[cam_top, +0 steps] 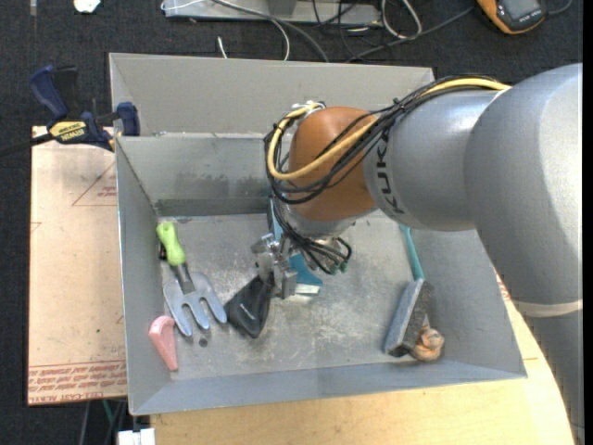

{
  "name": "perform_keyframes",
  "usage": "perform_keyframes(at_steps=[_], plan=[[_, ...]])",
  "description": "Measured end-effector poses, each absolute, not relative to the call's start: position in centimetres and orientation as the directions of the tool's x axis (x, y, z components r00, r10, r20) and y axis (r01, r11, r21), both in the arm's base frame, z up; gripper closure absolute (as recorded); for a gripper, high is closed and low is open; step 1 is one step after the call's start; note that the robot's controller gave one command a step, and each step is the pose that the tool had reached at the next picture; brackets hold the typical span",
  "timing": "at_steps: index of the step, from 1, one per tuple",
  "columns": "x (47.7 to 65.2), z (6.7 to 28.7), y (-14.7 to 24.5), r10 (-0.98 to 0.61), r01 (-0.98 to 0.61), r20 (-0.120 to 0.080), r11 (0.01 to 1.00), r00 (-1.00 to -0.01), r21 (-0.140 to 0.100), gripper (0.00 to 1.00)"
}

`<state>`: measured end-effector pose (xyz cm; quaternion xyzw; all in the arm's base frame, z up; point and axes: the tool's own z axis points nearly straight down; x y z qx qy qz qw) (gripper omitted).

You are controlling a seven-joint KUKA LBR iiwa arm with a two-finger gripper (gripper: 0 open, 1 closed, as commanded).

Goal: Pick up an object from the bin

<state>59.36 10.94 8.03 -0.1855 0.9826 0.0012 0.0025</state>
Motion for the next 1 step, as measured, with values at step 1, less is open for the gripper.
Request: perform_keyframes(at_steps=[1], plan=[[59.97,11.52,11.16,-0.382,-0.382,-0.005,0.924,-0.924,0.001,1.0]])
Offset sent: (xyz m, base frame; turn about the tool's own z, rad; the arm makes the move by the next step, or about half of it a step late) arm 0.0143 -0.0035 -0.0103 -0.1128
